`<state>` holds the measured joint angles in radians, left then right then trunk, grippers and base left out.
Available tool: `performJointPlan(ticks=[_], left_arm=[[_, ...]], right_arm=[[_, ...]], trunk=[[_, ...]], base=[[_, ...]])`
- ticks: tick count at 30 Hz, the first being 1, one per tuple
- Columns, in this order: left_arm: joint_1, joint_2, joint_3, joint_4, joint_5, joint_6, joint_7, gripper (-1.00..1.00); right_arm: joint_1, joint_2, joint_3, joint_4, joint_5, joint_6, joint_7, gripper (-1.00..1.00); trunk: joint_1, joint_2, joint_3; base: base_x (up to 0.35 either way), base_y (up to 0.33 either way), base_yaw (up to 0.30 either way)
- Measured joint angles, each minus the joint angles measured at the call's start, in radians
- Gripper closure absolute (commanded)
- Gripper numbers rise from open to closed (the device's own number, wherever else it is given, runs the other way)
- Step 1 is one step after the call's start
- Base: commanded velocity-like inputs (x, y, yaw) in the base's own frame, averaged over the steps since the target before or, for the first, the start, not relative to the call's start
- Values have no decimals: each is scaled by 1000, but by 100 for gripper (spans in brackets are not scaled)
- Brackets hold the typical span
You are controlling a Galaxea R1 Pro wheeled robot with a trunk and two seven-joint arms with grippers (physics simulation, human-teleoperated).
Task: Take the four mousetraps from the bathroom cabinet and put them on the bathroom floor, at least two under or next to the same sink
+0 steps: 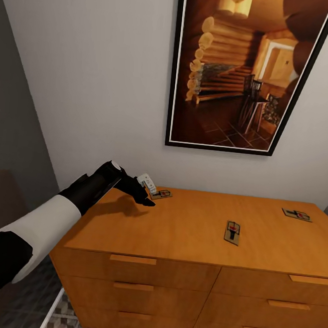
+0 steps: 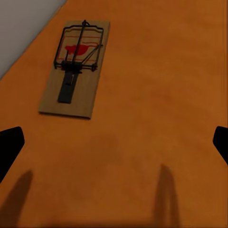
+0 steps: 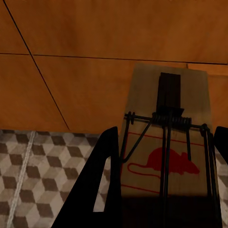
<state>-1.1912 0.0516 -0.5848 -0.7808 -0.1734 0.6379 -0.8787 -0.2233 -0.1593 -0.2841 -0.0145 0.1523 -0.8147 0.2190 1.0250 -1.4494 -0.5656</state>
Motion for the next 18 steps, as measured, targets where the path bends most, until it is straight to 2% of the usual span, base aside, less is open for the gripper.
performJointPlan(ticks=[4, 8, 18], left_arm=[[0, 0, -16, 3, -1, -26, -29, -100], [0, 0, -25, 14, -4, -82, -64, -100], [0, 1, -25, 16, -4, -95, -72, -100]], right_arm=[[0, 0, 0, 0, 0, 0, 0, 100], [0, 0, 0, 0, 0, 0, 0, 100], [0, 1, 0, 0, 1, 0, 0, 100]], trunk=[[0, 0, 0], [0, 0, 0], [0, 0, 0]], base=[[0, 0, 0], [0, 0, 0], [0, 0, 0]])
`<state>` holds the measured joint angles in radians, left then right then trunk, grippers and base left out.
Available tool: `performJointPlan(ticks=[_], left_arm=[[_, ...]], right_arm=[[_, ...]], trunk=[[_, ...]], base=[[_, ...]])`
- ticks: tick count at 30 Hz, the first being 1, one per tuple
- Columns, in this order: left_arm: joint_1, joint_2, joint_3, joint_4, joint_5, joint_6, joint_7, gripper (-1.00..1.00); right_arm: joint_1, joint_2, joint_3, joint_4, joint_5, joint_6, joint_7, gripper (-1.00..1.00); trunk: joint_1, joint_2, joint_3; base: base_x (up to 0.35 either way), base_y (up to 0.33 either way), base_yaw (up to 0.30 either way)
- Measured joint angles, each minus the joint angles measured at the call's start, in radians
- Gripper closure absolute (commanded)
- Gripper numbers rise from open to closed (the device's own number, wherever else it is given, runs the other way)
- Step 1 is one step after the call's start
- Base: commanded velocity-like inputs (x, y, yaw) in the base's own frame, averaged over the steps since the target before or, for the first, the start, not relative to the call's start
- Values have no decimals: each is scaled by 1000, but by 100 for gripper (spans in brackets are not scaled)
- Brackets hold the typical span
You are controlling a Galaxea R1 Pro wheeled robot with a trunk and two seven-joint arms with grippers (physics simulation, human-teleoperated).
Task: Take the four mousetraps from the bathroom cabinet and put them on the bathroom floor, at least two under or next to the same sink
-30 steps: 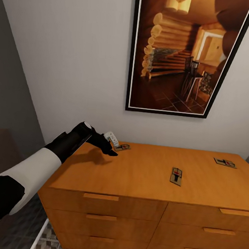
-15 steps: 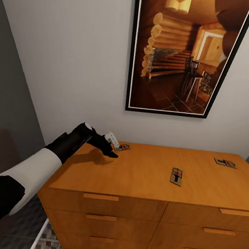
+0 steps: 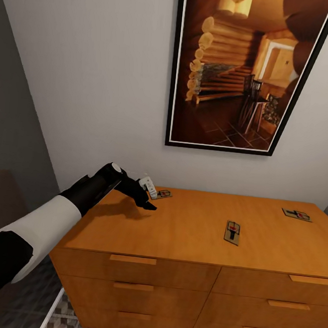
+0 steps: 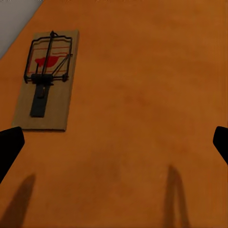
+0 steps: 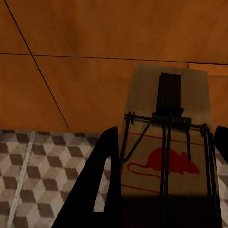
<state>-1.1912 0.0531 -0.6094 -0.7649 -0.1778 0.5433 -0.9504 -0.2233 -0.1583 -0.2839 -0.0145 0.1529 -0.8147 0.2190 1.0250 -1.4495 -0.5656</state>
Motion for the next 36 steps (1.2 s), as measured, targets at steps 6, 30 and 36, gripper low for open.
performJointPlan(ticks=[6, 30, 36], left_arm=[[0, -1, -1, -1, 1, 0, -1, -100], [0, -3, -1, 49, 7, -5, -3, -100], [0, -3, -1, 52, 7, -5, -3, -100]], right_arm=[[0, 0, 0, 0, 0, 0, 0, 100], [0, -1, 0, 0, 0, 0, 0, 100], [0, -1, 0, 0, 1, 0, 0, 100]], trunk=[[0, 0, 0], [0, 0, 0], [0, 0, 0]], base=[[0, 0, 0], [19, 0, 0], [2, 1, 0]])
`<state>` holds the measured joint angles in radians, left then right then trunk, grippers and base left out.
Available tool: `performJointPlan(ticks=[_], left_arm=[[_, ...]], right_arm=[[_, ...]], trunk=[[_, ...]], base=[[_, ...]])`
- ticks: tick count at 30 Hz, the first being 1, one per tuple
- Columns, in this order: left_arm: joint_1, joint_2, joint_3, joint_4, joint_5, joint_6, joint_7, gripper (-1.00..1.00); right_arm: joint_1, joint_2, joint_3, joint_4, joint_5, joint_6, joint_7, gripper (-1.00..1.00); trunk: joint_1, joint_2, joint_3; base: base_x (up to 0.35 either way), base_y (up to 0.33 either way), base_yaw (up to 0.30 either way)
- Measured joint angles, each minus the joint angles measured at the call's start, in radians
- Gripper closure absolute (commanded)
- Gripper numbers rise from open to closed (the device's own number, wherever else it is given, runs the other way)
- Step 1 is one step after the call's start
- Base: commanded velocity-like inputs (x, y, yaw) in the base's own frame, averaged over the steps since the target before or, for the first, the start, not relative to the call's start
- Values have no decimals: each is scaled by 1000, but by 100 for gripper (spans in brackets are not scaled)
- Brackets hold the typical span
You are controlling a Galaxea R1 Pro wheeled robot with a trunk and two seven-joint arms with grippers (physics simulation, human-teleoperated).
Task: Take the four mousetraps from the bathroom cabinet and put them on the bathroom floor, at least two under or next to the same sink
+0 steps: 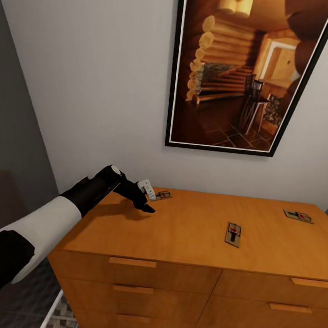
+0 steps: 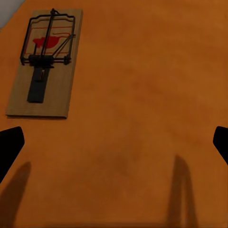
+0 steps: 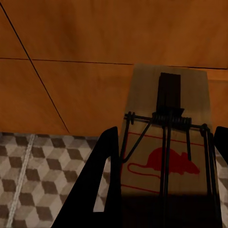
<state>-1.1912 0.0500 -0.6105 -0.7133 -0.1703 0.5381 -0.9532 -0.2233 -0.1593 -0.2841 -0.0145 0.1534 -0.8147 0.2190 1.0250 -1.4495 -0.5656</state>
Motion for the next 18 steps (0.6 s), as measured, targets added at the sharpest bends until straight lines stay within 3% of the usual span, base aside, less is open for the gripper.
performJointPlan(ticks=[10, 18], left_arm=[[0, -3, 0, 0, 0, -23, 0, -100], [0, -4, 0, -3, 0, -24, -1, -100]], right_arm=[[4, 1, 1, 1, 0, 1, -1, 100], [86, -1, 0, 2, -1, 16, -2, 100]], trunk=[[0, 0, 0], [0, 0, 0]], base=[[101, 71, 0], [8, 4, 0]])
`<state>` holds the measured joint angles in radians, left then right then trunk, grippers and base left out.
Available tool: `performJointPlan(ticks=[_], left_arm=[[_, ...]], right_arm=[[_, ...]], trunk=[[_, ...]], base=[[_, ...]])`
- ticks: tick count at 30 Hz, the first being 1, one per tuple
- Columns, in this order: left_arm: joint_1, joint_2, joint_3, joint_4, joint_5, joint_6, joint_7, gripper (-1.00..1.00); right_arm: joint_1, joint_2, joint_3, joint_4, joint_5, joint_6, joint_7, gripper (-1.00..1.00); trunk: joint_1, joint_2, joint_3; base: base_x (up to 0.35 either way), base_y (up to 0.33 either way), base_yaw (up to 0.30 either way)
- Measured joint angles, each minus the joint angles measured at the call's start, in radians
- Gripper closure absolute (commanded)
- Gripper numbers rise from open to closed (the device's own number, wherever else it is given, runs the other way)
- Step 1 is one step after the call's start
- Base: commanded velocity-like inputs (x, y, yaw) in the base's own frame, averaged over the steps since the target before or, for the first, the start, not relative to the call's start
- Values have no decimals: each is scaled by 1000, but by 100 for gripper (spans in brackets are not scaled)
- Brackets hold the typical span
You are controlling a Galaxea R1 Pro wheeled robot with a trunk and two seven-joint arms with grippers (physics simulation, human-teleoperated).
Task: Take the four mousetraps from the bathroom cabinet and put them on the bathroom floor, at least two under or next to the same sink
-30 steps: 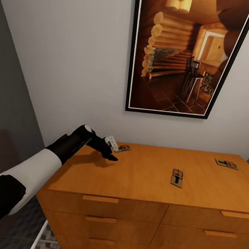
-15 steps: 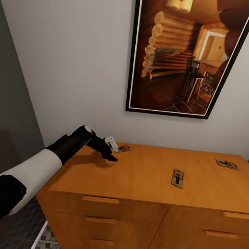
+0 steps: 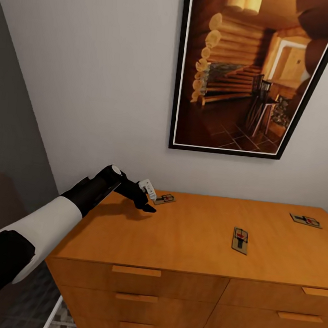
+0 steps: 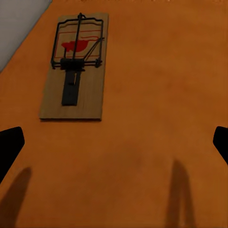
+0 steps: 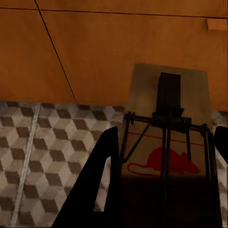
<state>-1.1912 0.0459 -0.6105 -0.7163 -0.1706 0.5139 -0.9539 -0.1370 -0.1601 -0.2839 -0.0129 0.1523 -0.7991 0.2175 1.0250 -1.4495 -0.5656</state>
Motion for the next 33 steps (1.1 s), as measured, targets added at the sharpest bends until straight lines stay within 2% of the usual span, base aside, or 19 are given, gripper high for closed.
performJointPlan(ticks=[5, 8, 20, 33], left_arm=[[0, -2, 0, -1, 0, 0, 0, -100], [0, -2, 0, -1, 0, 0, 0, -100], [0, -4, 0, 3, 1, 0, 1, -100], [0, -5, 0, 3, 1, 0, 1, -100]], right_arm=[[18, -1, 0, 0, 0, 95, 1, 100], [20, -1, -1, 0, 0, 125, 2, 100], [21, 1, 0, 0, 0, 139, 3, 100], [21, 0, 0, 0, 0, 139, 4, 100]], trunk=[[0, 0, 0], [0, 0, 0], [0, 0, 0], [0, 0, 0]], base=[[0, 0, 0], [0, 0, 0], [2, 0, 0], [114, 32, 0]])
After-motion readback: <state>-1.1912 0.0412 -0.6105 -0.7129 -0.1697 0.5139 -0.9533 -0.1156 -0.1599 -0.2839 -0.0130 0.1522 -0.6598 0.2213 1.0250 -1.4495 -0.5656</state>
